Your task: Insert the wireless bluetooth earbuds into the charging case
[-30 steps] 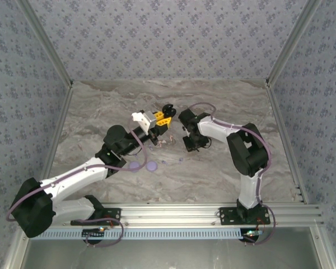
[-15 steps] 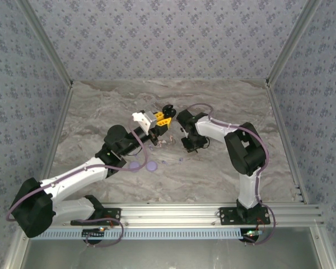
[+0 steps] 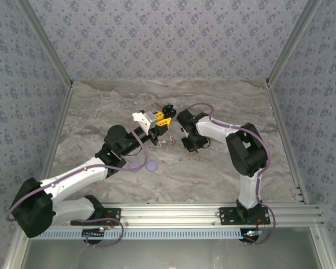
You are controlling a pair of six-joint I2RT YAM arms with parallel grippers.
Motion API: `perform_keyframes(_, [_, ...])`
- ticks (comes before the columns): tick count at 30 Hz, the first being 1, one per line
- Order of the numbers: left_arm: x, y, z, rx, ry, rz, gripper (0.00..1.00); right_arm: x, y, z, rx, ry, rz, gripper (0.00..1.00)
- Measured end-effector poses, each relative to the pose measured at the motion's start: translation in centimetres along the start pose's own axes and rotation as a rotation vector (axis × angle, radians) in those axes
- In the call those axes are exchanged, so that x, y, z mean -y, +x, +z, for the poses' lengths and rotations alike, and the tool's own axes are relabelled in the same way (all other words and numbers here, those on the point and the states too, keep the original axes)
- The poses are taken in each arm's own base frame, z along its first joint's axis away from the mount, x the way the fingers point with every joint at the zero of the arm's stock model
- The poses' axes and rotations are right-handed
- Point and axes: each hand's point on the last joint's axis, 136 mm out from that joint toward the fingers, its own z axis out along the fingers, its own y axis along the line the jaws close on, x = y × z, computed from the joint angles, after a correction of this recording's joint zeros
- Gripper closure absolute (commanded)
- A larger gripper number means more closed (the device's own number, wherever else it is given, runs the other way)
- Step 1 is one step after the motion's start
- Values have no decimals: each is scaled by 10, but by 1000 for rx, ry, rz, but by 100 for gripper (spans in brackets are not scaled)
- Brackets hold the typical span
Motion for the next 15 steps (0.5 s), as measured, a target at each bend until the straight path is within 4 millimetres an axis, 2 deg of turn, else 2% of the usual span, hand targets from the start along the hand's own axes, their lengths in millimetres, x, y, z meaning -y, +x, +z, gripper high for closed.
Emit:
perform_keyframes(2, [0, 2, 1, -3, 0, -1, 100, 4, -5, -18, 49, -9, 21, 79])
perform_keyframes(5, [-1, 11, 5, -22, 0, -9, 100, 13, -16, -60, 171, -35, 72, 79])
perform_keyframes(10, [-3, 37, 19, -84, 0, -42, 100, 29, -29, -151, 442, -117, 165, 79])
perform_keyframes(15, [-4, 41, 32, -88, 8, -72, 100, 33, -22, -233, 673, -227, 211, 79])
